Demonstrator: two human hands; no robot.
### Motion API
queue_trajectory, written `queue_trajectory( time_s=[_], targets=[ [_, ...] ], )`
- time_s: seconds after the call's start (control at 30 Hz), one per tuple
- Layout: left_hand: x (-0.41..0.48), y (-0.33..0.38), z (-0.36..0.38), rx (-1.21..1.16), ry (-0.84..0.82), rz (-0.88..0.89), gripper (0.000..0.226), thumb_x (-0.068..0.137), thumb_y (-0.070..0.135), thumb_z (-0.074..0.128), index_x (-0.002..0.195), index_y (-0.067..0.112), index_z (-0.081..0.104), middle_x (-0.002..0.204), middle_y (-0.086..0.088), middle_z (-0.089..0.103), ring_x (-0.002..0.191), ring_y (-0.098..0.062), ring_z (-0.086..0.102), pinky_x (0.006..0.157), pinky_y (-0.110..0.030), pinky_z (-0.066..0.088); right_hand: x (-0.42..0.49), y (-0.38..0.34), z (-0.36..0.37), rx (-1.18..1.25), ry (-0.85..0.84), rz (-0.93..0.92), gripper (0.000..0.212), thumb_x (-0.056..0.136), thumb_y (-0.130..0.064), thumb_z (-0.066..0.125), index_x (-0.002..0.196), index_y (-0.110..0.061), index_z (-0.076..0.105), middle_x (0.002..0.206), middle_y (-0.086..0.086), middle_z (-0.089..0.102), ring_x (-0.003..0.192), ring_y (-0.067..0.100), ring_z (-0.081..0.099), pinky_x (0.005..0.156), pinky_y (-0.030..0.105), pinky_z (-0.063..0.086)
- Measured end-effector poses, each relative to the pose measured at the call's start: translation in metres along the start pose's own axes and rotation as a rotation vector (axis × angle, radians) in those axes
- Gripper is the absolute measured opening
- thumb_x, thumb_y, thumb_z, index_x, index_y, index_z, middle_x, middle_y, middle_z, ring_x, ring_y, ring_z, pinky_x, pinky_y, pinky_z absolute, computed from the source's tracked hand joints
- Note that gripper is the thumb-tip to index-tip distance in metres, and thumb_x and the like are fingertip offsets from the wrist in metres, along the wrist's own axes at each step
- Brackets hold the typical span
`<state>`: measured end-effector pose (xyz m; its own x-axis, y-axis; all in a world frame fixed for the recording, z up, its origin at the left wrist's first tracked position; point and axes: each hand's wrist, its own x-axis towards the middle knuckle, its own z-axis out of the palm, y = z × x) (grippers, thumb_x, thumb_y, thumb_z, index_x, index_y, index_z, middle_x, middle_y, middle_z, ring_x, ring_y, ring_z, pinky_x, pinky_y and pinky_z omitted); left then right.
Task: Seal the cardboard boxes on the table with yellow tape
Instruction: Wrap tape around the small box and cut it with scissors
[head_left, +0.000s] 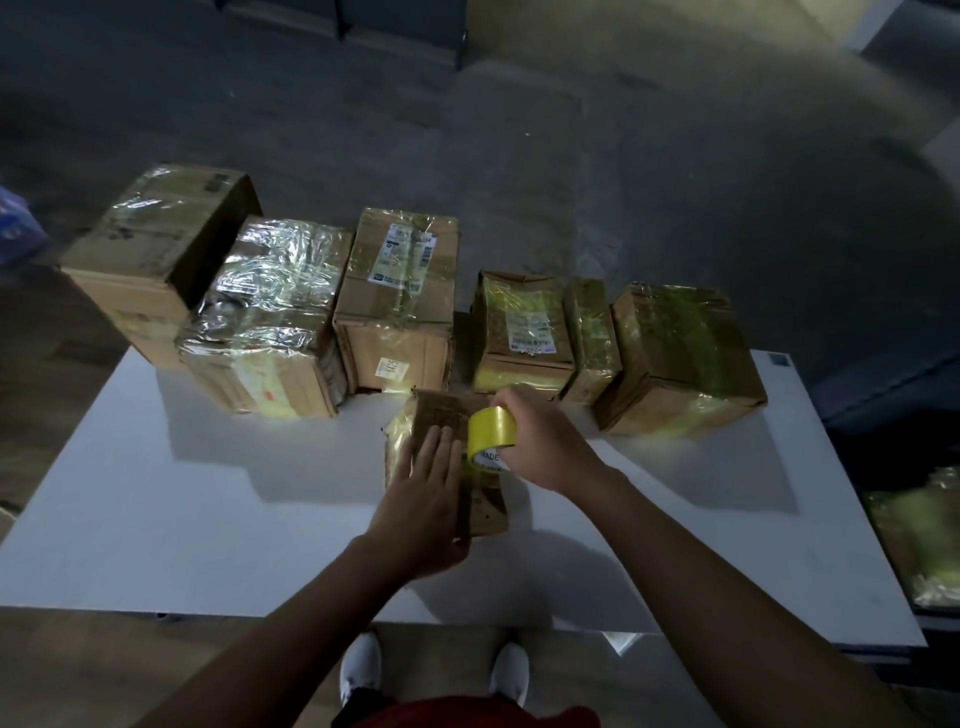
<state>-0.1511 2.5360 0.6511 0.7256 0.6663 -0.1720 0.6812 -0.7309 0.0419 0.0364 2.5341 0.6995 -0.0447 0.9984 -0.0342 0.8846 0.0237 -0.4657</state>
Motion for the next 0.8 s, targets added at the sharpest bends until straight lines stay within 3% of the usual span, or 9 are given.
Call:
queue_trajectory(
  time_s=[0.07, 0.17, 0.27, 0.37, 0.47, 0.53, 0.6, 0.63, 0.8],
  targets=[
    [0.0, -0.003, 0.007, -0.015, -0.029, 0.004, 0.107, 0.063, 0.063, 0.063, 0.14, -0.008, 0.04, 0.145, -0.03, 0.04, 0.138, -0.044, 0.033, 0.107, -0.063, 0.032, -0.002, 0.006, -0.003, 0.064, -0.008, 0.021, 0.047, 0.073, -0.01, 0.071, 0.117, -0.013, 0.055, 0.114, 0.007, 0.058, 0.099, 0.025, 0.054, 0.071, 0.026, 0.033],
    [0.001, -0.006, 0.01, -0.001, -0.003, 0.033, 0.106, 0.059, 0.064, 0.063, 0.135, -0.008, 0.047, 0.139, -0.03, 0.047, 0.133, -0.044, 0.041, 0.103, -0.063, 0.037, -0.006, 0.007, -0.009, 0.007, -0.025, -0.023, 0.051, 0.076, -0.017, 0.07, 0.125, -0.019, 0.055, 0.12, 0.005, 0.06, 0.101, 0.024, 0.055, 0.073, 0.026, 0.034],
    [-0.003, -0.017, 0.011, 0.005, 0.03, 0.051, 0.114, 0.051, 0.065, 0.076, 0.135, -0.006, 0.049, 0.138, -0.028, 0.049, 0.13, -0.043, 0.045, 0.097, -0.063, 0.044, -0.008, 0.01, -0.017, -0.102, -0.008, -0.072, 0.051, 0.076, -0.025, 0.072, 0.125, -0.023, 0.059, 0.119, 0.001, 0.065, 0.1, 0.022, 0.059, 0.072, 0.024, 0.033],
    [-0.013, -0.034, 0.017, 0.004, 0.027, 0.069, 0.12, 0.051, 0.068, 0.078, 0.139, -0.004, 0.04, 0.143, -0.028, 0.043, 0.133, -0.041, 0.041, 0.091, -0.06, 0.049, -0.014, 0.021, -0.013, -0.22, -0.028, -0.167, 0.042, 0.069, -0.035, 0.076, 0.106, -0.019, 0.067, 0.101, 0.002, 0.07, 0.088, 0.025, 0.064, 0.07, 0.028, 0.043],
    [-0.013, -0.038, 0.02, -0.001, -0.034, 0.054, 0.121, 0.052, 0.071, 0.075, 0.14, -0.005, 0.042, 0.144, -0.027, 0.042, 0.135, -0.039, 0.036, 0.087, -0.057, 0.053, -0.026, 0.029, 0.009, -0.266, -0.149, -0.039, 0.05, 0.076, -0.036, 0.076, 0.118, -0.013, 0.06, 0.113, 0.008, 0.065, 0.102, 0.029, 0.06, 0.081, 0.033, 0.044],
    [-0.01, -0.031, 0.015, -0.028, -0.072, 0.047, 0.121, 0.06, 0.068, 0.073, 0.147, -0.004, 0.028, 0.152, -0.029, 0.026, 0.141, -0.039, 0.016, 0.099, -0.06, 0.044, -0.03, 0.03, 0.025, -0.291, -0.208, 0.067, 0.059, 0.082, -0.039, 0.071, 0.129, -0.01, 0.05, 0.126, 0.011, 0.059, 0.112, 0.031, 0.056, 0.089, 0.037, 0.042],
    [-0.004, -0.021, 0.008, -0.038, -0.115, 0.045, 0.117, 0.076, 0.063, 0.064, 0.153, 0.006, -0.002, 0.157, -0.029, -0.003, 0.143, -0.041, -0.011, 0.116, -0.06, 0.018, -0.03, 0.029, 0.034, -0.315, -0.187, 0.091, 0.061, 0.085, -0.042, 0.067, 0.131, -0.008, 0.046, 0.128, 0.012, 0.057, 0.112, 0.031, 0.056, 0.089, 0.037, 0.042],
    [-0.002, -0.015, 0.005, -0.056, -0.149, 0.022, 0.116, 0.079, 0.062, 0.063, 0.153, 0.013, -0.012, 0.155, -0.029, -0.012, 0.143, -0.043, -0.016, 0.118, -0.058, 0.008, -0.029, 0.027, 0.037, -0.335, -0.177, 0.083, 0.057, 0.087, -0.04, 0.065, 0.13, -0.008, 0.046, 0.126, 0.011, 0.057, 0.11, 0.03, 0.056, 0.087, 0.036, 0.042],
    [0.002, 0.001, 0.011, -0.12, -0.142, -0.044, 0.117, 0.08, 0.059, 0.065, 0.148, 0.027, -0.025, 0.148, -0.033, -0.027, 0.136, -0.048, -0.028, 0.115, -0.06, 0.009, -0.035, 0.032, 0.043, -0.312, -0.138, 0.116, 0.053, 0.084, -0.042, 0.068, 0.122, -0.009, 0.048, 0.113, 0.01, 0.06, 0.101, 0.029, 0.06, 0.08, 0.037, 0.044]
  ],
)
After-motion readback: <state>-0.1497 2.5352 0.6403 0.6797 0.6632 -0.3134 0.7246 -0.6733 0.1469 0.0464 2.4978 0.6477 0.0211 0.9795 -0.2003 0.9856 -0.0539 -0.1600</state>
